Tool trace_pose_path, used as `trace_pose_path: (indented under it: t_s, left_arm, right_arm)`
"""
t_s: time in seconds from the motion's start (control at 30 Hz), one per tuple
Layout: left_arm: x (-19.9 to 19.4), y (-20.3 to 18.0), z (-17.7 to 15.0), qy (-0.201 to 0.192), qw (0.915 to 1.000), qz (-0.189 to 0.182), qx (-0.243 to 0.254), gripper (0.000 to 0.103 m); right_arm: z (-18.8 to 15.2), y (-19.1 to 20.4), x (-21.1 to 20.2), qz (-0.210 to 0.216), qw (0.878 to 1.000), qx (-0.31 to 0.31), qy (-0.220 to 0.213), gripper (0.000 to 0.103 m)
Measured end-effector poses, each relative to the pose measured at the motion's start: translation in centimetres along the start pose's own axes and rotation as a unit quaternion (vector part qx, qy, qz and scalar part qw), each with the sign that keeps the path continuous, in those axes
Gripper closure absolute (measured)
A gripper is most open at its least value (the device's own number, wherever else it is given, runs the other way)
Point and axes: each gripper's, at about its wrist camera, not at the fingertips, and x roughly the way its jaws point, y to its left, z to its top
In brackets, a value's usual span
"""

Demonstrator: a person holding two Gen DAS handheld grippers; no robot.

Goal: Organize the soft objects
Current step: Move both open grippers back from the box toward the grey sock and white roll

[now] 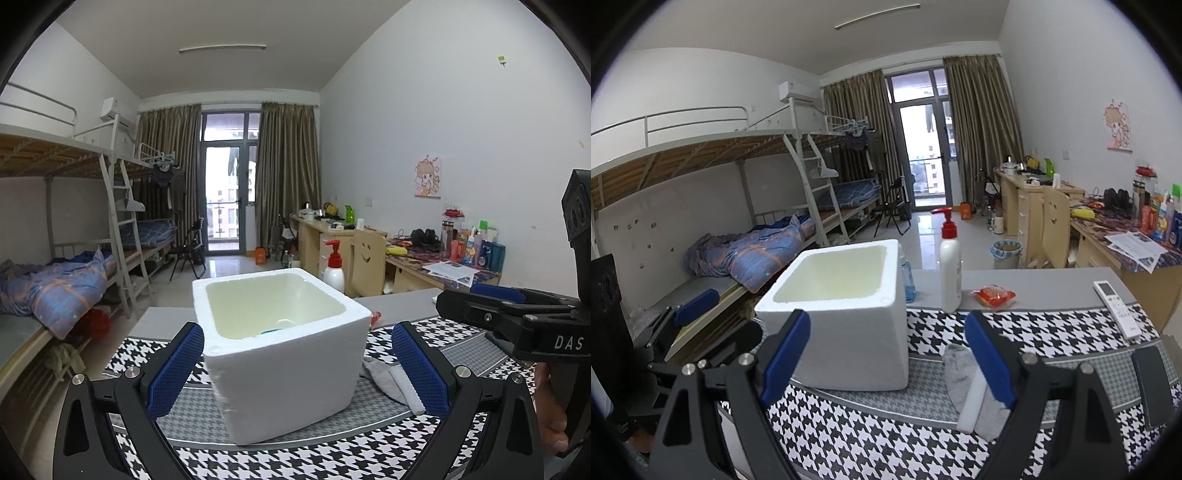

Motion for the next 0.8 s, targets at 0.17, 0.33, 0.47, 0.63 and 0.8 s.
trace_pose_path:
  t_s: [0.17, 0.33, 0.47, 0.63, 0.8]
  left_arm:
    - [0.6, -0.9, -0.2, 0.004, 0.9999, -0.016, 0.000, 0.001]
    - [1.2, -1.3, -0.5, 0.009, 0.9997, -0.021, -0.002, 0.001]
    - [1.6, -1.7, -0.7, 0.014, 0.9997, -0.021, -0.001, 0.001]
    - [2.1, -2.1, -0.6, 0.019, 0.9995, -0.023, 0.001, 0.001]
    - [2.4, -2.2, -0.5, 0.021, 0.9995, -0.023, 0.002, 0.001]
  right_arm:
    - [-0.9, -1.0, -0.3, -0.025, 1.000, 0.005, 0.004, 0.015]
    - [-1.1, -1.7, -0.8, -0.048, 0.999, 0.010, 0.002, 0.015]
    - [-1.3, -1.9, -0.9, -0.060, 0.998, 0.012, 0.002, 0.015]
    - [-1.5, -2.2, -0.6, -0.067, 0.998, 0.012, 0.002, 0.009]
    - [-1.8, -2.2, -0.7, -0.075, 0.997, 0.008, -0.001, 0.007]
